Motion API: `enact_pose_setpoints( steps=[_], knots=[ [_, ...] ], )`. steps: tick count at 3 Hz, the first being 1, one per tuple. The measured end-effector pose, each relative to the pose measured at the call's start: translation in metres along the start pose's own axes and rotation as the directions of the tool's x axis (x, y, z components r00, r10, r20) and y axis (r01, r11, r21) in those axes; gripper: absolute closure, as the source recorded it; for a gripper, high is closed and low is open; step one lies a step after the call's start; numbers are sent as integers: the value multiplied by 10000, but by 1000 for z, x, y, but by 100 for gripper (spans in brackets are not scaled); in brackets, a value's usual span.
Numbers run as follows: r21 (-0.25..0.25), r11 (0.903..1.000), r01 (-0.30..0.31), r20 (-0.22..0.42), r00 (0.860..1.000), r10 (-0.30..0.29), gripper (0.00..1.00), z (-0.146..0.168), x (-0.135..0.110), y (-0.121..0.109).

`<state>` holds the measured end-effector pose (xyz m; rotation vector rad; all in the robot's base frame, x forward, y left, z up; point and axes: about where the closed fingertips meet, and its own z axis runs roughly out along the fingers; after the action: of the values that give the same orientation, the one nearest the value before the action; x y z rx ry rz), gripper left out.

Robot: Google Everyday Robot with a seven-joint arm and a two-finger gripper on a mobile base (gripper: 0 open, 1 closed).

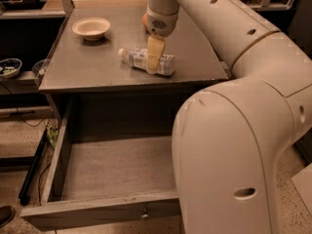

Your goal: Place blue plastic bottle into top drawer

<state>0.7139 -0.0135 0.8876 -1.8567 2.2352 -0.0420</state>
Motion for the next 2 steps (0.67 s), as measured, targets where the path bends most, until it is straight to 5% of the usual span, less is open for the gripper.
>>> enact_pose_setpoints(
  steps=[2],
  knots=[
    [-377, 9993, 2, 29, 10000, -1, 0, 18, -4, 0]
  ],
)
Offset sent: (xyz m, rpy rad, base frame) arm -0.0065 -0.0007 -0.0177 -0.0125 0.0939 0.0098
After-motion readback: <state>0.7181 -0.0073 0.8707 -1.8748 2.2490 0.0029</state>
